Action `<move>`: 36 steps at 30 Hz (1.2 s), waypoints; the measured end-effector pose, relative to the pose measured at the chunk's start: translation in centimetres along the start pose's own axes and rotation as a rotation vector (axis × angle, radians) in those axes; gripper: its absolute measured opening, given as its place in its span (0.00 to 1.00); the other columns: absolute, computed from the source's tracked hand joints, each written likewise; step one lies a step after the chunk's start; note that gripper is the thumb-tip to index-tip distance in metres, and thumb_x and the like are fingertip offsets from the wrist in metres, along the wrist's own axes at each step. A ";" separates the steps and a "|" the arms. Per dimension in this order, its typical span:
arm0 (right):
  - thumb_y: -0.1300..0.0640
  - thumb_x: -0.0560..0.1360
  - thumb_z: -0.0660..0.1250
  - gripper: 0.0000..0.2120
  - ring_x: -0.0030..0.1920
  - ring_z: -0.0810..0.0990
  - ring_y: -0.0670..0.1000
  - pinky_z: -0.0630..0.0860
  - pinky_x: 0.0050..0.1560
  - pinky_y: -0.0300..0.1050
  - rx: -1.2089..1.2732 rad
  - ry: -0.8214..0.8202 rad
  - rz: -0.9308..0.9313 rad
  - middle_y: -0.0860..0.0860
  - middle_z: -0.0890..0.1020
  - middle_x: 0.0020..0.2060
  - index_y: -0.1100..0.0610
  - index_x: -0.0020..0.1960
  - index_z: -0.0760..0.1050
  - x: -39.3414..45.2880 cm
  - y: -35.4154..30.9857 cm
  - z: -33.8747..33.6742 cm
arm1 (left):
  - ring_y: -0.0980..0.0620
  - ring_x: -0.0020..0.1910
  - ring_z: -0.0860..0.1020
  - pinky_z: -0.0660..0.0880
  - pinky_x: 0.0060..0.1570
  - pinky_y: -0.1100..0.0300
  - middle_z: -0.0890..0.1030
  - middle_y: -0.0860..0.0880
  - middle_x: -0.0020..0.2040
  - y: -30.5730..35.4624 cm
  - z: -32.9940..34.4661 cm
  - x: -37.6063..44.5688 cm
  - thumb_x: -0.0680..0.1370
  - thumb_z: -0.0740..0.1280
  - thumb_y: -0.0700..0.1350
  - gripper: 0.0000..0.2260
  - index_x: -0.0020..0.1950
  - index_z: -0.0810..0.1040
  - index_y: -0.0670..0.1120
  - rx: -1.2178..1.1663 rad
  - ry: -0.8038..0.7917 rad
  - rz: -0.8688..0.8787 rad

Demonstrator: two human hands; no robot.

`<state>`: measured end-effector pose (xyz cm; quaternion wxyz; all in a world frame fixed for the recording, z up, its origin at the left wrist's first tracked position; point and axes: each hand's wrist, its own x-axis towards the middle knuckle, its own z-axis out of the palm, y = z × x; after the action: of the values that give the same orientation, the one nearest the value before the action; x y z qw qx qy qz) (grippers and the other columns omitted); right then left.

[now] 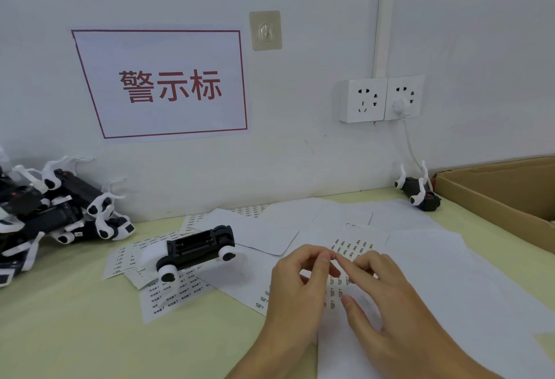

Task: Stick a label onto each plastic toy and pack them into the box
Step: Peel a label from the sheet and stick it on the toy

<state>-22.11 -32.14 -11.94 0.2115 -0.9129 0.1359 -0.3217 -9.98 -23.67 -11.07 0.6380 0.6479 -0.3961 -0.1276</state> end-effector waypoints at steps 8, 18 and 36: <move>0.70 0.74 0.70 0.17 0.41 0.78 0.44 0.75 0.37 0.36 0.523 0.130 0.361 0.46 0.81 0.37 0.48 0.44 0.84 0.8 0.4 -0.9 | 0.57 0.42 0.81 0.73 0.38 0.69 0.84 0.53 0.41 0.2 0.1 -0.2 0.79 0.67 0.39 0.10 0.47 0.84 0.53 0.033 -0.059 -0.024; 0.66 0.75 0.69 0.21 0.43 0.80 0.43 0.76 0.45 0.40 0.532 0.097 0.432 0.46 0.82 0.38 0.38 0.44 0.82 0.9 0.3 -0.7 | 0.57 0.36 0.79 0.72 0.36 0.67 0.84 0.50 0.40 -0.1 0.1 -0.2 0.77 0.70 0.39 0.06 0.44 0.81 0.49 0.035 -0.081 -0.014; 0.63 0.75 0.72 0.10 0.42 0.81 0.43 0.77 0.40 0.35 0.413 0.205 0.474 0.47 0.83 0.36 0.48 0.43 0.84 0.8 1.2 -0.2 | 0.52 0.36 0.81 0.74 0.35 0.65 0.83 0.49 0.37 -0.5 0.2 0.0 0.78 0.69 0.39 0.07 0.41 0.80 0.47 0.045 -0.061 0.008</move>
<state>-21.74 -33.53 -11.93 0.4463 -0.7565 0.2969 -0.3746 -9.97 -23.85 -11.58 0.6113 0.6564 -0.4208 -0.1358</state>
